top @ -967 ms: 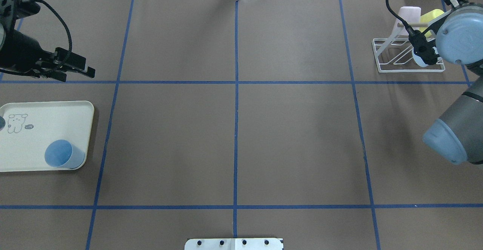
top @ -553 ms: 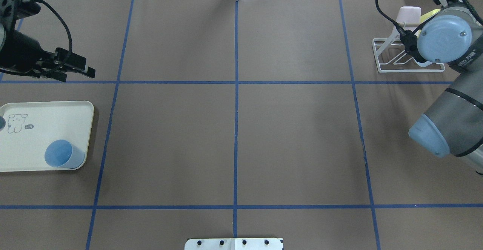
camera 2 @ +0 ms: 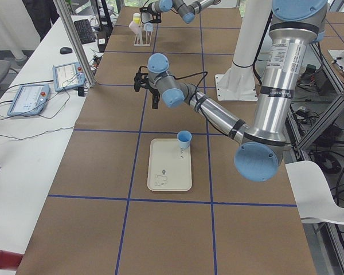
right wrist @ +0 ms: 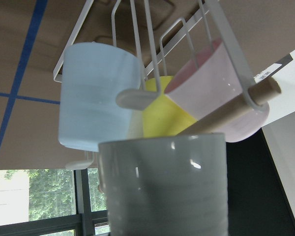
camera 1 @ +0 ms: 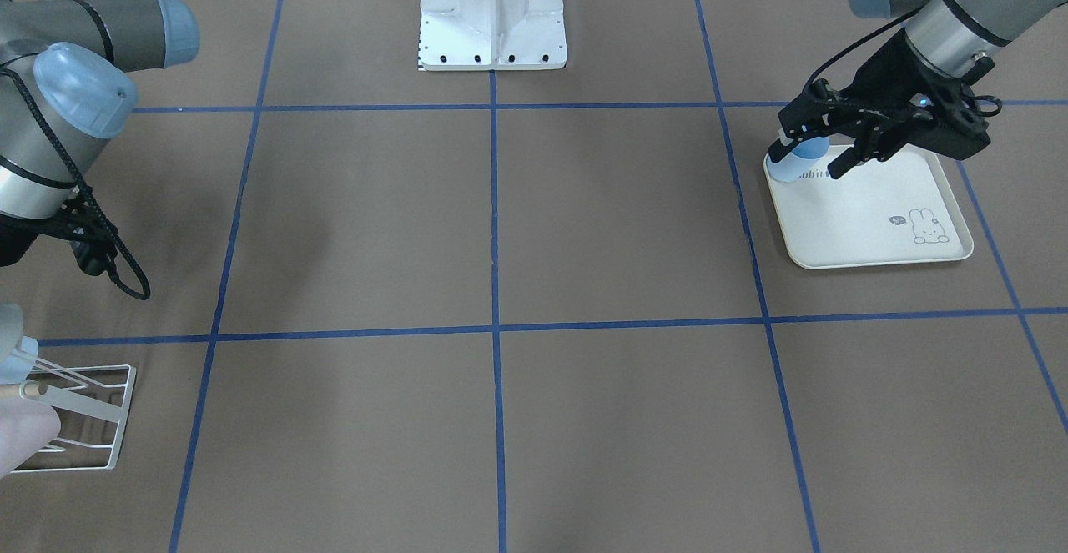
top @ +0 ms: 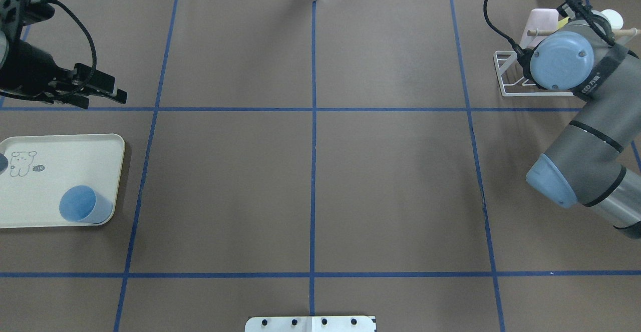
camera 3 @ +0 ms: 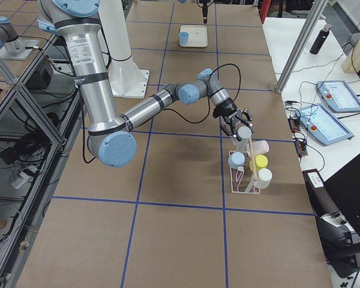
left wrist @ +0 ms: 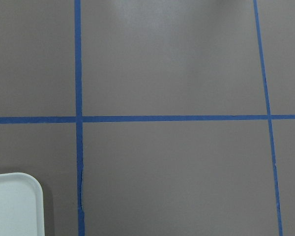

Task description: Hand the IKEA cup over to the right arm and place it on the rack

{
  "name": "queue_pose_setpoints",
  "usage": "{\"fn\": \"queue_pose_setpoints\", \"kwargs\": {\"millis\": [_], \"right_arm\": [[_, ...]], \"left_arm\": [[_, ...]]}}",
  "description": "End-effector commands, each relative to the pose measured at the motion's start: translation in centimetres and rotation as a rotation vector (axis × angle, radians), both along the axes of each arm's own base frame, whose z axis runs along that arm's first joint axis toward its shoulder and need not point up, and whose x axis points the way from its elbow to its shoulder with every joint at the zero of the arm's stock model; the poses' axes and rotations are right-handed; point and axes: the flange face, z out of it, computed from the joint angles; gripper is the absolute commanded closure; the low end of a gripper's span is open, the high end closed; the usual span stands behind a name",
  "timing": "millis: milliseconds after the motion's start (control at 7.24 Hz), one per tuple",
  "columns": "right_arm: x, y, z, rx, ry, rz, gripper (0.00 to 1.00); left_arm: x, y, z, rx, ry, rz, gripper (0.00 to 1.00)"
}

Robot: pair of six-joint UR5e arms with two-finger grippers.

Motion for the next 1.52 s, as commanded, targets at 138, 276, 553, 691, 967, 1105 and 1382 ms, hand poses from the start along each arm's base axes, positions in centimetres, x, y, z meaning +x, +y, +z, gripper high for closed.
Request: {"fn": "queue_pose_setpoints", "kwargs": {"millis": [138, 276, 553, 691, 967, 1105, 1382], "right_arm": [[-1.4, 0.1, 1.6, -0.022, 0.018, -0.008, 0.59], [-1.8, 0.2, 1.7, -0.023, 0.019, -0.014, 0.56], [-3.4, 0.3, 2.1, -0.031, 0.028, -0.038, 0.21], [-3.5, 0.3, 2.0, -0.030, 0.027, -0.040, 0.05], [-3.6, 0.2, 1.9, -0.029, 0.026, -0.040, 0.03], [-3.9, -0.2, 0.7, -0.014, 0.012, -0.039, 0.03], [-4.7, -1.0, -4.7, 0.053, -0.086, -0.011, 0.03]], "left_arm": [[0.0, 0.0, -0.1, 0.001, 0.001, 0.000, 0.00], [0.0, 0.0, -0.1, 0.000, 0.001, -0.001, 0.00], [0.0, 0.0, 0.0, -0.001, 0.002, 0.001, 0.00], [0.0, 0.0, 0.1, -0.001, 0.000, -0.001, 0.00], [0.0, 0.0, 0.1, -0.001, 0.000, -0.001, 0.00], [-0.1, 0.1, 0.1, -0.001, 0.000, -0.001, 0.00], [-0.5, 0.6, 1.0, -0.009, -0.009, -0.001, 0.00]]}}
